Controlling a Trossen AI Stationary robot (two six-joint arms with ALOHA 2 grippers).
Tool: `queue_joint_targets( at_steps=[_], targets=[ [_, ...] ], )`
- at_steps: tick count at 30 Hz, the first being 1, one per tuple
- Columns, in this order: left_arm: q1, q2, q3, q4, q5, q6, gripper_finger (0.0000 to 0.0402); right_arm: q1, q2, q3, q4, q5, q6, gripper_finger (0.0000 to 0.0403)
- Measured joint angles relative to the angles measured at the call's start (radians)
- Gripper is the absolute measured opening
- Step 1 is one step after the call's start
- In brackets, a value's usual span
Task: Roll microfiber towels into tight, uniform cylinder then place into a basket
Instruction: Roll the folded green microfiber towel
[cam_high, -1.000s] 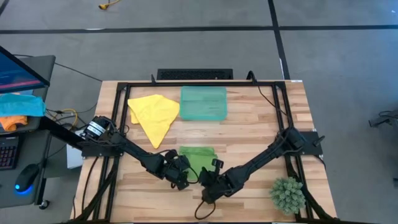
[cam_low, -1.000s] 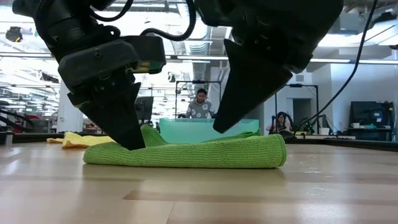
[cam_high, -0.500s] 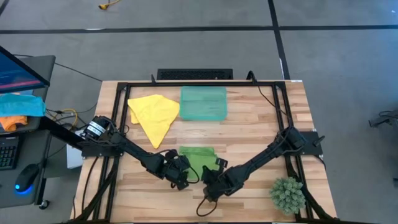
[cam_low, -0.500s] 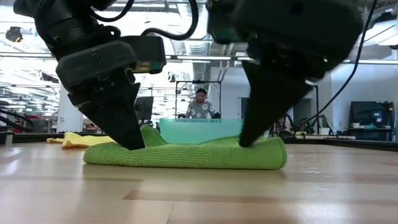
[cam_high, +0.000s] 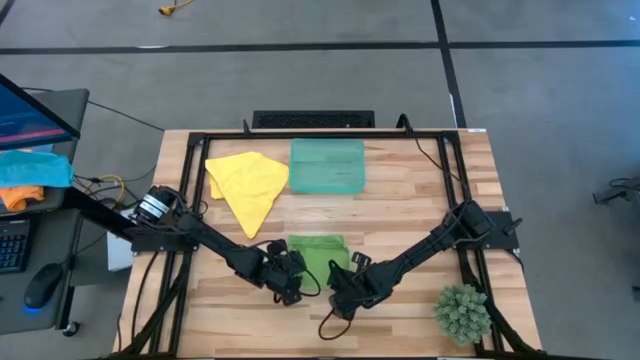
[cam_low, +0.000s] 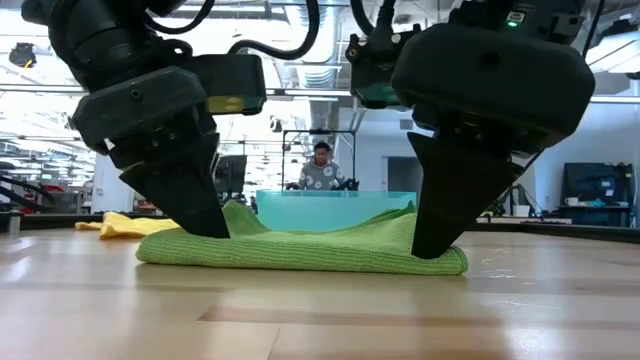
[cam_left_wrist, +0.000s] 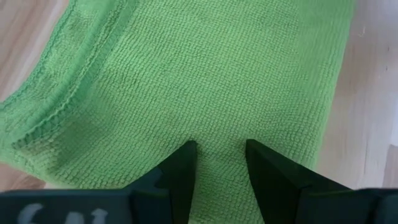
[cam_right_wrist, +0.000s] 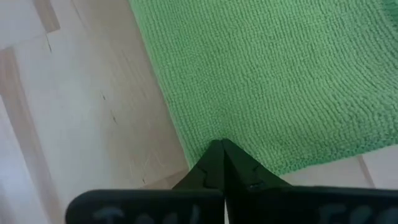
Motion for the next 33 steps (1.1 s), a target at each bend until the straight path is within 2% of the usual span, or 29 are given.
queue_joint_targets(
  at_steps=[5,10,14,18,27,33],
  targets=[
    [-0.032,-0.066,0.000,-0.021,-0.017,0.043,0.0137,0.000,0.002,-0.001,0.001,-0.003,0.000,0.0008],
    [-0.096,-0.139,0.000,-0.015,-0.094,0.155,0.0137,0.000,0.003,-0.001,0.002,-0.004,0.000,0.0011],
    [-0.142,-0.137,0.000,0.038,-0.137,0.244,0.0137,0.000,0.004,-0.002,0.005,-0.005,0.000,0.0011],
    [-0.134,-0.094,-0.002,0.051,-0.142,0.245,0.0137,0.000,0.004,-0.002,0.006,-0.006,-0.001,0.0009],
    [-0.067,-0.015,-0.023,0.051,-0.132,0.212,0.0137,-0.004,0.004,-0.003,0.005,-0.011,-0.006,0.0012],
    [-0.059,-0.015,-0.023,0.014,-0.011,0.208,0.0137,-0.002,0.004,-0.003,0.005,-0.011,-0.009,0.0012]
  ],
)
